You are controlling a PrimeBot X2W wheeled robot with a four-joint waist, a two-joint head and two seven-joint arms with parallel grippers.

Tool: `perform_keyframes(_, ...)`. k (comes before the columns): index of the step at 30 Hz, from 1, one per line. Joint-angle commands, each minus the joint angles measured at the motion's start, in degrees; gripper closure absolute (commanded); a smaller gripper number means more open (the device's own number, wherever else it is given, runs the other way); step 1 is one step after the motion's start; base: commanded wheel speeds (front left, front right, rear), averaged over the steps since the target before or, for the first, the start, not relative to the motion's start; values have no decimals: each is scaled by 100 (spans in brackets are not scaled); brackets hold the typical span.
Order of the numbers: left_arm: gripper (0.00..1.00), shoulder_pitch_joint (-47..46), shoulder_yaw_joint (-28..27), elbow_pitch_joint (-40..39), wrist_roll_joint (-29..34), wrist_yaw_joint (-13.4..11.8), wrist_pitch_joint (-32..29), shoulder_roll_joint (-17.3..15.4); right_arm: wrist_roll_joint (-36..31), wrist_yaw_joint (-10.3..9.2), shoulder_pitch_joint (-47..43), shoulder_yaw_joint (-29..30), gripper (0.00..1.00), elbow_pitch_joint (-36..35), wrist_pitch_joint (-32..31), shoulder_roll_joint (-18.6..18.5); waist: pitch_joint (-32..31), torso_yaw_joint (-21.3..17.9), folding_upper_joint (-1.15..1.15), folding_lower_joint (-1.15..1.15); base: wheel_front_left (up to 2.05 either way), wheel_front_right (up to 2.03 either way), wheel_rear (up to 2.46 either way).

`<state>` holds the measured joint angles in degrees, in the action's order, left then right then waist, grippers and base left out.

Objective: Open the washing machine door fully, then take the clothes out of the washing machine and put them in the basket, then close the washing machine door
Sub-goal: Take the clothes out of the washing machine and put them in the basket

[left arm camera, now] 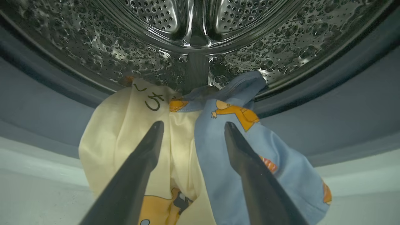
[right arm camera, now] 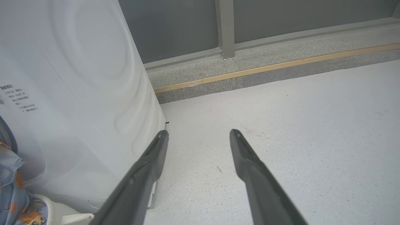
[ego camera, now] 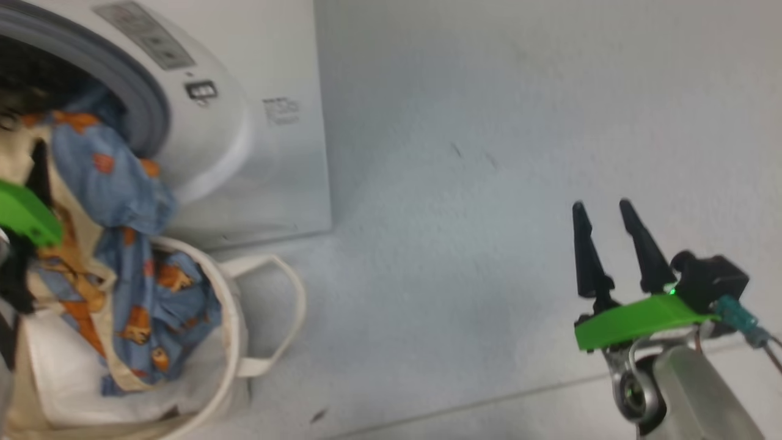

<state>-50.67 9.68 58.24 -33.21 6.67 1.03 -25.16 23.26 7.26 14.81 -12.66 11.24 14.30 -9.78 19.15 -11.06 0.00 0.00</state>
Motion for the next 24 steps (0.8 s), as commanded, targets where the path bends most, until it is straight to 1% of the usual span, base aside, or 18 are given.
perform_keyframes(1,0,-531,-135,142,12,48,-10,-416,-30,23,152,-29,0,-240,70,-86,544,-258,0,0,0,0,0)
perform_keyframes(7,0,-1416,-132,782,-41,61,-91,-562,-48,23,215,102,0,-376,70,-78,1115,-365,0,0,0,0,0)
perform_keyframes(12,0,-1824,-126,1115,-80,57,-260,-618,-57,23,237,217,0,-466,70,-58,1382,-345,0,0,0,0,0)
perform_keyframes(14,0,-1974,-142,1228,-101,-1,-307,-643,-65,23,245,234,0,-499,70,-47,1473,-323,0,0,0,0,0)
perform_keyframes(16,0,-2054,-120,1318,-99,-39,-393,-631,-72,23,254,242,0,-523,70,-42,1531,-295,0,0,0,0,0)
perform_keyframes(20,0,-2147,-73,1410,-119,-23,-511,-552,-79,23,261,263,0,-557,70,-46,1586,-236,0,0,0,0,0)
perform_keyframes(21,34,-2159,-53,1421,-121,-13,-513,-516,-82,23,261,270,0,-561,70,-52,1588,-218,0,0,0,0,0)
perform_keyframes(22,100,-2165,-44,1431,-136,-2,-514,-481,-84,23,258,276,0,-562,70,-57,1583,-202,0,0,0,0,0)
perform_keyframes(24,100,-2158,-9,1451,-159,22,-566,-409,-86,23,255,280,0,-567,70,-68,1570,-172,0,0,0,0,0)
